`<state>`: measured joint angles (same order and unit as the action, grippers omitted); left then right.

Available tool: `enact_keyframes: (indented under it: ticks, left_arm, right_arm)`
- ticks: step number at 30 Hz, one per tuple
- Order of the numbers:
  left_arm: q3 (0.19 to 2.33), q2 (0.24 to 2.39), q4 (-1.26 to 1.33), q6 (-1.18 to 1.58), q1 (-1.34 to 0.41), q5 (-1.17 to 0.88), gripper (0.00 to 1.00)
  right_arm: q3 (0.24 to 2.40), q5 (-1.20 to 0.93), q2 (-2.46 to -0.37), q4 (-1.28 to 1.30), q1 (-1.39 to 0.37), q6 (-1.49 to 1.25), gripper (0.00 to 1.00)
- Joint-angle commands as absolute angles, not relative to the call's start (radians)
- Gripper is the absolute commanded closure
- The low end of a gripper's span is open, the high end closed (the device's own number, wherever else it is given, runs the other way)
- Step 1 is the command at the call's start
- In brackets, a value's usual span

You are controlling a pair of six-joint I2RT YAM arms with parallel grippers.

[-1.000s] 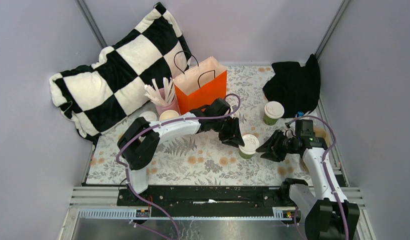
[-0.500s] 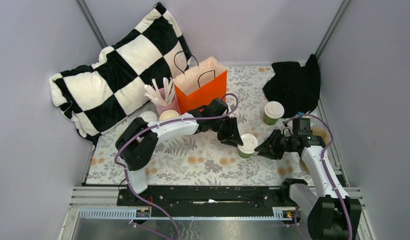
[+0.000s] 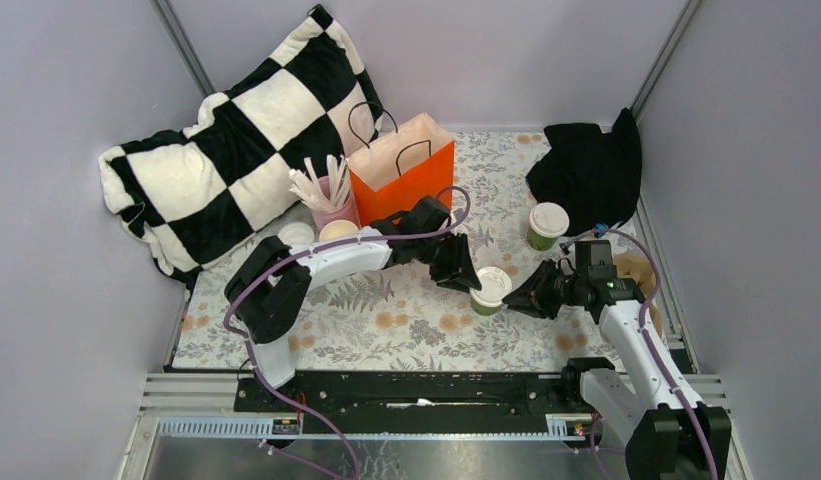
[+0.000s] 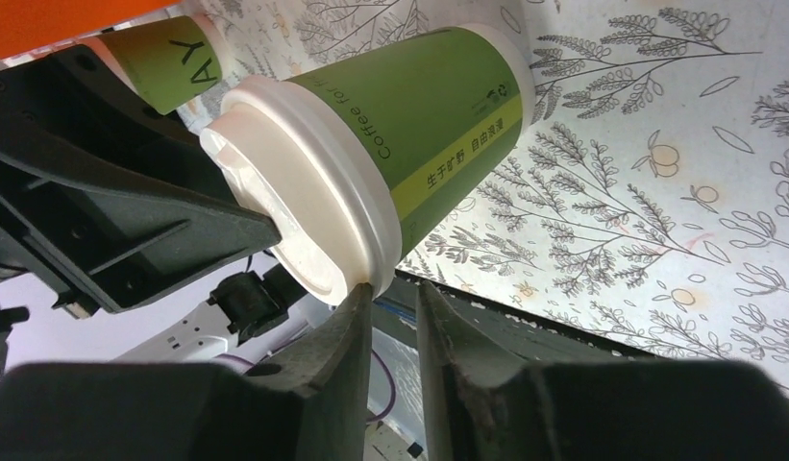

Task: Pack the takeout coffee

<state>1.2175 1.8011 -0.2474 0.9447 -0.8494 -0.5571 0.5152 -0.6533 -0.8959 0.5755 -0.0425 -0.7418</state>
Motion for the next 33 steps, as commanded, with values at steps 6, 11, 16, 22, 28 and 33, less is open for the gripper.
enact_keyframes:
  ticks: [6, 11, 16, 22, 28, 33]
  left_arm:
    - [1.342, 1.807, -0.457, 0.817, -0.87, -0.42, 0.55]
    - [1.431, 1.762, -0.519, 0.782, -0.869, -0.41, 0.36]
    - [1.446, 1.617, -0.61, 0.713, -0.869, -0.353, 0.21]
    - [1.413, 1.353, -0.717, 0.619, -0.861, -0.225, 0.15]
    - [1.331, 1.181, -0.73, 0.64, -0.862, -0.175, 0.14]
    - [1.344, 1.16, -0.766, 0.631, -0.86, -0.138, 0.13]
  right_arm:
    - [0.834, -0.359, -0.967, 0.914, -0.075, -0.538, 0.41]
    - [1.032, -0.28, -1.067, 1.028, -0.145, -0.36, 0.16]
    - [1.255, -0.098, -1.275, 1.152, -0.361, -0.305, 0.01]
    - [1.372, -0.012, -1.42, 1.194, -0.529, -0.366, 0.0]
    - [1.346, 0.019, -1.464, 1.157, -0.608, -0.403, 0.0]
    - [1.327, 0.066, -1.488, 1.143, -0.66, -0.431, 0.0]
